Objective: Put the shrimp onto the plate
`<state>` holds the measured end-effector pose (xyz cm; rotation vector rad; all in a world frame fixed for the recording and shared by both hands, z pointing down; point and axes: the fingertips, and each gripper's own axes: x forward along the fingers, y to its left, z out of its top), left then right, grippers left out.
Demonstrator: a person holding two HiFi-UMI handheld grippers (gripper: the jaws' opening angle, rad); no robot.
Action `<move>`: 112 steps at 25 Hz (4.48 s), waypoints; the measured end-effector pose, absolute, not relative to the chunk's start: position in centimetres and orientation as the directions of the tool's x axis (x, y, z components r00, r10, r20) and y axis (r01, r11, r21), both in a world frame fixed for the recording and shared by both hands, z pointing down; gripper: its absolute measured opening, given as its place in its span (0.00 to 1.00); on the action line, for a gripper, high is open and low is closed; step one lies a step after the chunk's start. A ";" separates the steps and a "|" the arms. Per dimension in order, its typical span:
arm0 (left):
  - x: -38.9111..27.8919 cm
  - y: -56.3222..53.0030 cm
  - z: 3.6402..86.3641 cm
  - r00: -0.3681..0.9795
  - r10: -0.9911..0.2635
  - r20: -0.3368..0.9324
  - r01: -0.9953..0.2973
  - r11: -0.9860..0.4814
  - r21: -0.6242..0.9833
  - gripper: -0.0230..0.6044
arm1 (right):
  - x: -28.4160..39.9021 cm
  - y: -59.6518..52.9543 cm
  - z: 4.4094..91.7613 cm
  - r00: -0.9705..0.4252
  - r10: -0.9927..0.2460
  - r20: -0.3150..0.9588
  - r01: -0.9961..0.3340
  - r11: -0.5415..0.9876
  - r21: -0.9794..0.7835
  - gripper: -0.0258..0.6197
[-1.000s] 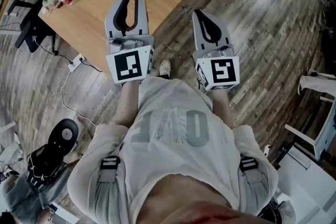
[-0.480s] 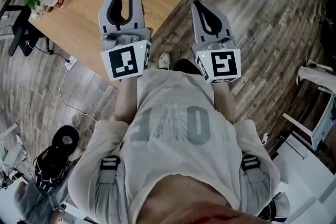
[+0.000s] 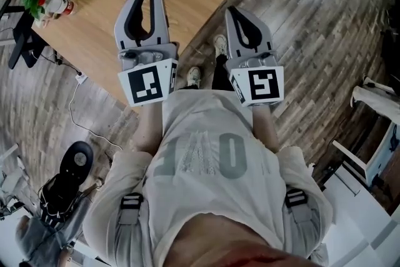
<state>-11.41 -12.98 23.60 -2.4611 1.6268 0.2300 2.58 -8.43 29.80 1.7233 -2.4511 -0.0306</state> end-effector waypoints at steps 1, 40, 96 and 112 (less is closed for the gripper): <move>-11.3 -13.3 23.6 0.383 -0.896 -0.227 -0.924 -0.377 -0.069 0.16 | 2.8 -9.1 29.7 -0.338 -0.936 0.100 -0.932 0.348 0.099 0.07; -2.4 -32.5 22.9 0.083 -0.980 -0.180 -0.985 -0.054 -0.161 0.16 | 11.8 -34.3 29.7 -0.637 -0.769 0.054 -0.769 0.639 0.018 0.07; -0.7 -38.2 55.0 0.283 -0.654 0.701 -0.950 -0.291 0.113 0.16 | 12.4 -35.7 37.6 -0.465 -0.829 0.310 -0.872 0.490 0.002 0.07; -0.7 -37.1 56.8 0.273 -0.580 0.767 -0.940 -0.330 0.086 0.17 | 12.2 -35.0 37.6 -0.459 -0.831 0.313 -0.873 0.488 0.016 0.07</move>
